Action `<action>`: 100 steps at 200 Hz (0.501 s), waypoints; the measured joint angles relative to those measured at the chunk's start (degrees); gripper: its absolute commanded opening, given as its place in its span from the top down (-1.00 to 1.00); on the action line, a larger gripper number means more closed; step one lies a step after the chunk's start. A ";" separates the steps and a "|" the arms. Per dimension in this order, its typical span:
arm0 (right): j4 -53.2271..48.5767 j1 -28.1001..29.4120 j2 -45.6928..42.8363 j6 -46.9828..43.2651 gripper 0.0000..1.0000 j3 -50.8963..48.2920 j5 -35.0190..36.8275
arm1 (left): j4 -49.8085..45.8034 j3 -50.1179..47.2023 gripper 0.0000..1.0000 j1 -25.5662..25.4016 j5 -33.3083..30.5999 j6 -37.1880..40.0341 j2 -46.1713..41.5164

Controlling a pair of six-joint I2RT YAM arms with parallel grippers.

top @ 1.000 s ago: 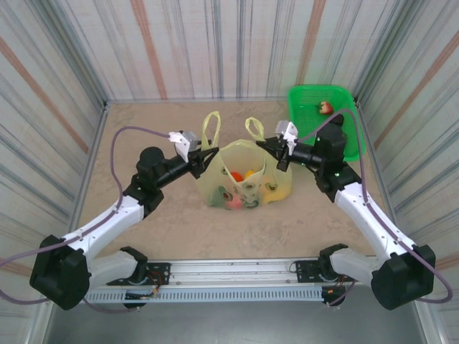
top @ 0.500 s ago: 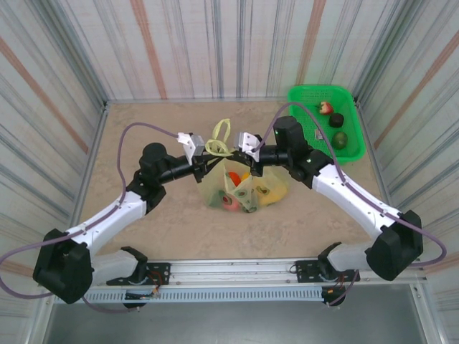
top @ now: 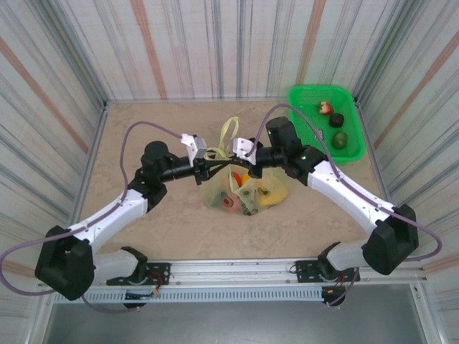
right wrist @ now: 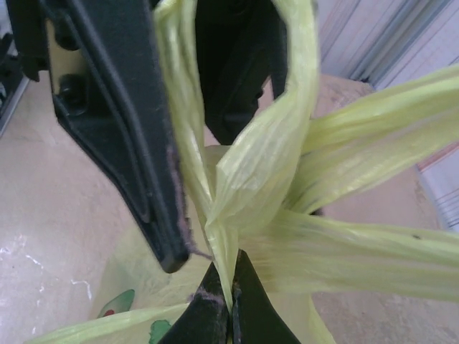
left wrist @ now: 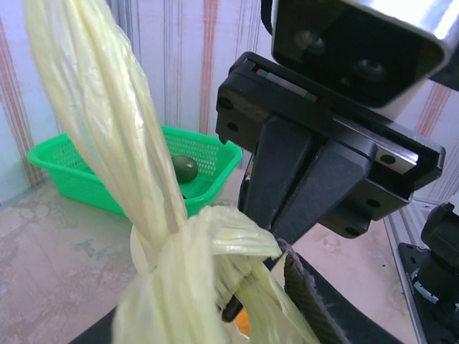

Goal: Place the fake fruits into the plastic bag and tie a complex knot

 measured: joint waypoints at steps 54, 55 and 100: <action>-0.83 0.28 -0.02 -1.20 1.00 0.00 0.57 | 0.72 1.27 0.87 0.04 2.71 -1.95 2.08; -0.83 0.28 -0.02 -1.20 1.00 0.00 0.61 | 0.70 1.27 0.88 0.04 2.73 -2.05 2.08; -0.85 0.26 -0.76 -1.18 1.00 -0.02 1.57 | 1.09 1.51 1.00 0.04 3.43 -2.32 2.05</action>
